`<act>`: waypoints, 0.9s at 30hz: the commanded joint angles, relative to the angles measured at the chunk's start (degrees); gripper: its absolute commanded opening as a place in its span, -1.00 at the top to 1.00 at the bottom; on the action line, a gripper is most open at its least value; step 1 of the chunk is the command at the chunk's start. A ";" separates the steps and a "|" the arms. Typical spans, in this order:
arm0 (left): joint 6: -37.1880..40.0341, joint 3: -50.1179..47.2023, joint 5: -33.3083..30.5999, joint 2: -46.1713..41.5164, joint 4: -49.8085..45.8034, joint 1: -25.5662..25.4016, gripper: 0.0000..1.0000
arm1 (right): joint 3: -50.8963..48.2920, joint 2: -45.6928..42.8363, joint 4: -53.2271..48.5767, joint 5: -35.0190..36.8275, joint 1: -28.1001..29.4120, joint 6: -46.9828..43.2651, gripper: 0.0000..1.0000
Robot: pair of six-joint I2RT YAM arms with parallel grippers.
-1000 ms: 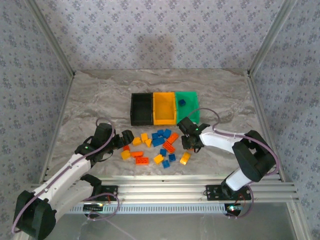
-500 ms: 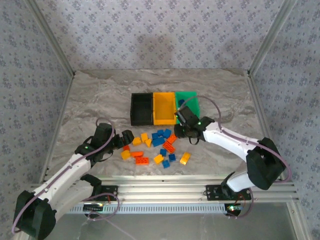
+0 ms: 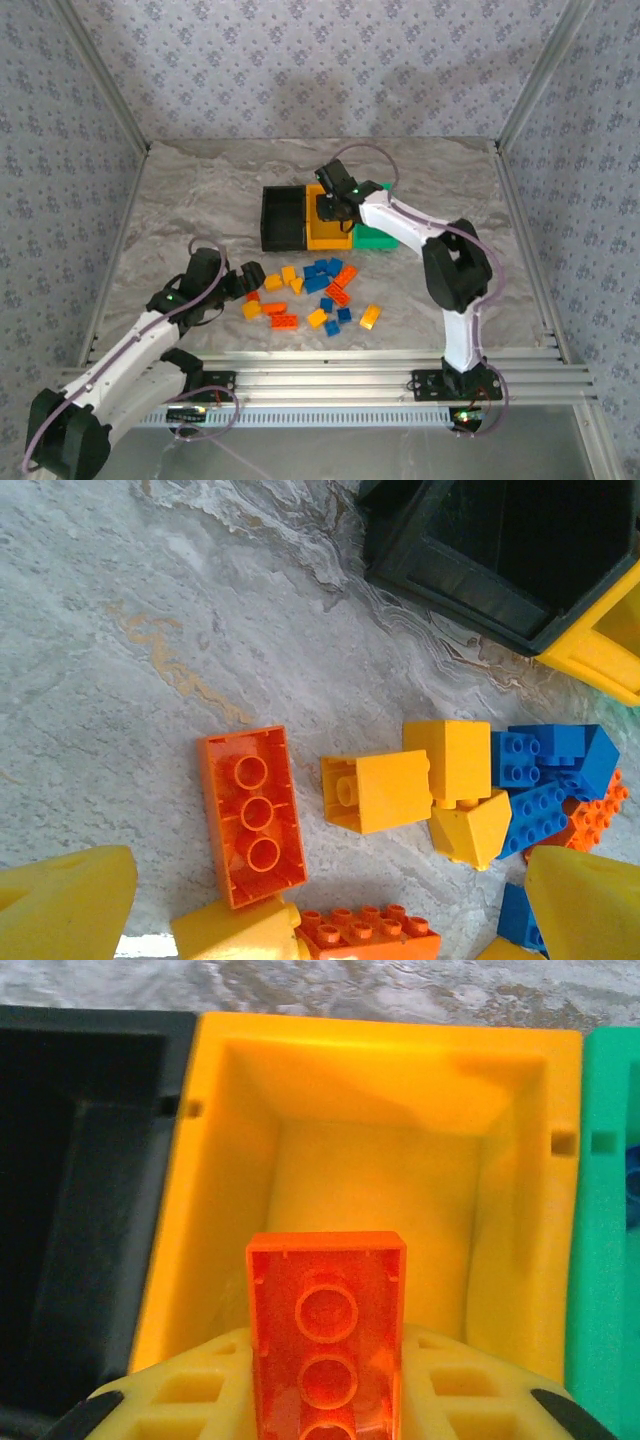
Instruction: Sort the legos into containers by color
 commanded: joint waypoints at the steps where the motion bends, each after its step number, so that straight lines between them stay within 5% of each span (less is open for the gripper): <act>1: 0.65 3.22 -2.27 -0.63 -3.25 0.09 -1.00 | 5.64 3.52 -4.03 1.79 -0.47 0.29 0.31; 8: 1.53 4.81 -3.17 2.55 -5.03 0.18 -0.95 | 8.19 4.09 -3.48 1.19 -0.50 1.66 -0.29; 27: -1.09 1.49 -3.01 10.88 -8.06 -9.84 -0.76 | -20.38 -18.13 8.77 0.57 3.15 4.07 -0.37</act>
